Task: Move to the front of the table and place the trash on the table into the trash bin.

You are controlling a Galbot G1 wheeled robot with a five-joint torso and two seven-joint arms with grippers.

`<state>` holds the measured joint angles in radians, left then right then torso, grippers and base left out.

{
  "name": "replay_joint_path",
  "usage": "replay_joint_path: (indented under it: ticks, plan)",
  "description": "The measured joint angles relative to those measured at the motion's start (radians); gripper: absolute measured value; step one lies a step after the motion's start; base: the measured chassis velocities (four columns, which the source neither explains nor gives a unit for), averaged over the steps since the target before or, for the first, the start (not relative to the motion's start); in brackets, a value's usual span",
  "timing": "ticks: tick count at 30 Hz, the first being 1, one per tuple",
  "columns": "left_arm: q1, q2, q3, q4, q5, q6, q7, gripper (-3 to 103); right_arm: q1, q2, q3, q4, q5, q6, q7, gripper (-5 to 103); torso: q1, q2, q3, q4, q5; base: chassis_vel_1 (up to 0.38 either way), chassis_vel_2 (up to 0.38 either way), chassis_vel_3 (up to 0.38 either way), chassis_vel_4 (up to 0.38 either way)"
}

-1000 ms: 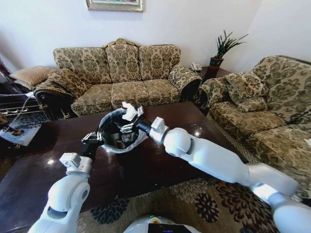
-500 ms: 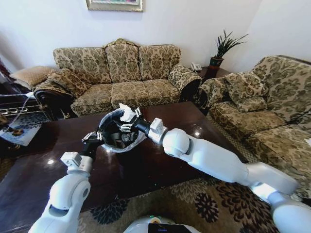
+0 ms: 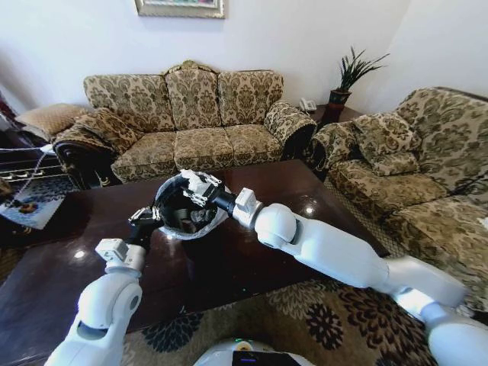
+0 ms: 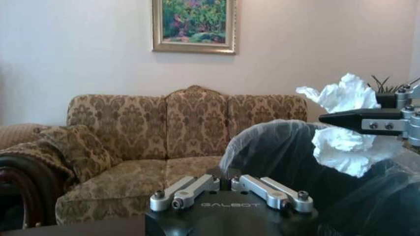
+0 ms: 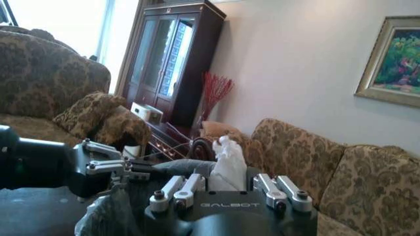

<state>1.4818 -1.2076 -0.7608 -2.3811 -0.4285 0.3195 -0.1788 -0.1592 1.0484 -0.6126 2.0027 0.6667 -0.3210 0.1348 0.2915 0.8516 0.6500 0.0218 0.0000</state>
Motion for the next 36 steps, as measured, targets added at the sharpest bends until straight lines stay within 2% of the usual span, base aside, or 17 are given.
replay_joint_path:
  ticks: [2,4,6,12,15,17,20,23,24,27,29,30,32,34,35,36]
  plan:
    - [0.000,0.000,0.000,0.000,0.000,0.000,0.000,3,0.000,0.000,0.000,0.000,0.000,0.001,0.000,32,0.000,0.000,0.000,0.0000,0.0000,0.000,0.000,0.000,0.000]
    - [0.000,0.003,-0.002,0.000,0.000,0.000,0.000,3,0.000,-0.001,-0.002,0.000,-0.001,0.005,-0.004,20,0.000,0.000,0.000,0.0000,0.0000,0.000,0.000,0.000,0.000]
    - [0.000,0.003,-0.002,0.000,0.000,0.000,0.000,3,0.000,-0.001,-0.002,0.000,-0.001,0.006,-0.005,20,0.000,0.000,0.000,0.0000,0.0000,0.000,0.000,0.000,0.000]
    - [0.000,0.004,-0.003,0.000,-0.001,-0.001,0.000,3,0.000,-0.009,-0.001,0.003,-0.006,0.001,-0.005,2,0.000,0.000,0.000,0.0000,0.0000,0.000,0.000,0.000,0.000]
    - [-0.001,0.004,-0.002,0.000,-0.001,-0.001,0.000,3,0.000,-0.010,-0.001,0.004,-0.006,-0.001,0.004,-1,0.000,0.000,0.000,0.0000,0.0000,0.000,0.000,0.000,0.000]
    - [-0.001,0.004,-0.002,0.000,-0.002,-0.001,0.000,3,0.000,-0.012,0.001,0.004,-0.010,-0.001,0.010,10,0.000,0.000,0.000,0.0000,0.0000,0.000,0.000,0.000,0.000]
    - [-0.001,0.004,-0.002,-0.002,-0.002,-0.001,0.000,3,-0.001,-0.013,0.003,0.005,-0.011,-0.002,0.011,16,0.000,0.000,0.000,0.0000,0.0000,0.000,0.000,0.000,0.000]
    - [0.002,0.003,-0.003,-0.005,-0.002,-0.001,0.000,3,-0.005,-0.013,0.005,0.007,-0.011,-0.002,0.011,33,0.000,0.000,0.000,0.0000,0.0000,0.000,0.000,0.000,0.000]
    - [0.002,0.003,-0.003,-0.005,-0.002,-0.001,0.000,3,-0.005,-0.013,0.005,0.007,-0.011,-0.002,0.011,33,0.000,0.000,0.000,0.0000,0.0000,0.000,0.000,0.000,0.000]
    - [0.003,0.001,-0.004,-0.006,-0.002,-0.001,0.000,3,-0.008,-0.014,0.006,0.008,-0.012,-0.001,0.010,49,0.000,0.000,0.000,0.0000,0.0000,0.000,0.000,0.000,0.000]
    - [0.003,0.001,-0.004,-0.007,-0.001,-0.001,0.000,3,-0.008,-0.015,0.007,0.008,-0.012,-0.001,0.008,49,0.000,0.000,0.000,0.0000,0.0000,0.000,0.000,0.000,0.000]
    - [0.003,0.000,-0.004,-0.008,-0.001,-0.001,0.000,3,-0.009,-0.016,0.007,0.010,-0.012,0.001,0.007,60,0.000,0.000,0.000,0.0000,0.0000,0.000,0.000,0.000,0.000]
    - [0.003,-0.001,-0.004,-0.008,-0.001,-0.001,0.000,3,-0.009,-0.017,0.007,0.011,-0.012,0.001,0.004,60,0.000,0.000,0.000,0.0000,0.0000,0.000,0.000,0.000,0.000]
    - [0.003,-0.001,-0.005,-0.009,-0.001,-0.001,-0.001,3,-0.009,-0.020,0.008,0.012,-0.026,0.011,-0.013,71,0.000,0.000,0.000,0.0000,0.0000,0.000,0.000,0.000,0.000]
    - [0.003,-0.001,-0.005,-0.009,-0.001,-0.001,-0.001,3,-0.009,-0.020,0.008,0.012,-0.026,0.011,-0.013,71,0.000,0.000,0.000,0.0000,0.0000,0.000,0.000,0.000,0.000]
    - [0.003,-0.002,-0.005,-0.009,-0.001,-0.001,-0.001,3,-0.006,-0.023,0.008,0.010,-0.045,0.023,-0.035,76,0.000,0.000,0.000,0.0000,0.0000,0.000,0.000,0.000,0.000]
